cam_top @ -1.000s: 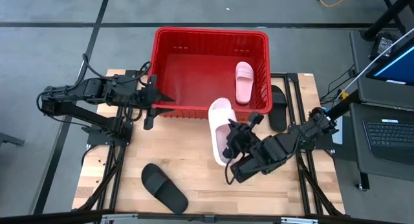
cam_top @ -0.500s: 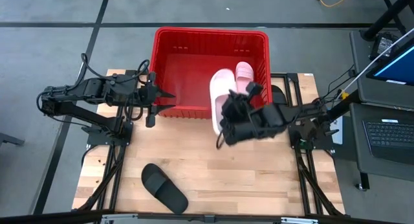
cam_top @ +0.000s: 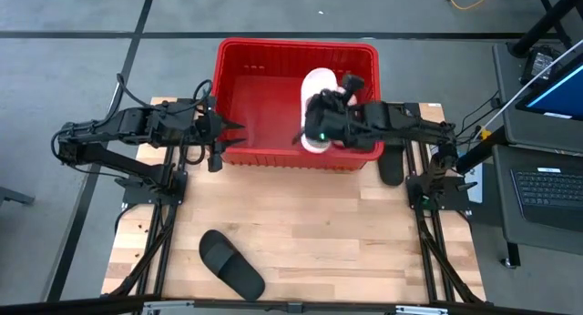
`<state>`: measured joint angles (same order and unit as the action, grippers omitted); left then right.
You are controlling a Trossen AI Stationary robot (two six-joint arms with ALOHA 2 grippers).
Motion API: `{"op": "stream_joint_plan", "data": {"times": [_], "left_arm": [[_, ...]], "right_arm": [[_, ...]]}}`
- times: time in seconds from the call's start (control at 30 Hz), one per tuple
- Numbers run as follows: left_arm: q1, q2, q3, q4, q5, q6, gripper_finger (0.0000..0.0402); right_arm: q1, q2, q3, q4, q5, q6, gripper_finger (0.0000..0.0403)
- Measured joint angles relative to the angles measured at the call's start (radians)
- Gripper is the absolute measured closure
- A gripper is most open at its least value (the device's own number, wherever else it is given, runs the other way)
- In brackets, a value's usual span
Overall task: Pick and place slides into bin
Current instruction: Put the pink slide into the bin
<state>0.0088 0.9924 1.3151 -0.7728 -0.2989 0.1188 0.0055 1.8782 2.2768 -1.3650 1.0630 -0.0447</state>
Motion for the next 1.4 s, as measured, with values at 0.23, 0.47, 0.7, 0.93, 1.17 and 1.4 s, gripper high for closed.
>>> {"op": "stream_joint_plan", "data": {"times": [0.23, 0.47, 0.7, 0.93, 1.17, 1.4], "left_arm": [[0.007, 0.0, 0.0, -0.064, -0.001, 0.0, 0.0258], [0.007, 0.0, 0.0, -0.124, -0.001, 0.013, 0.0258], [0.007, 0.0, 0.0, -0.153, -0.001, 0.067, 0.0258], [0.007, 0.0, 0.0, -0.152, -0.001, 0.086, 0.0258], [0.007, 0.0, 0.0, -0.143, -0.011, 0.087, 0.0258], [0.007, 0.0, 0.0, -0.143, -0.032, 0.095, 0.0258]], "right_arm": [[-0.143, 0.0, 0.0, 0.188, -0.168, -0.2, 0.0391], [-0.263, -0.001, -0.013, 0.251, -0.263, -0.255, 0.0391], [-0.315, -0.001, -0.112, 0.323, -0.304, -0.273, 0.0391], [-0.332, 0.0, -0.275, 0.397, -0.309, -0.301, 0.0391], [-0.375, 0.0, -0.478, 0.614, -0.308, -0.377, 0.0391], [-0.421, 0.001, -0.62, 0.737, -0.381, -0.406, 0.0391]]}}
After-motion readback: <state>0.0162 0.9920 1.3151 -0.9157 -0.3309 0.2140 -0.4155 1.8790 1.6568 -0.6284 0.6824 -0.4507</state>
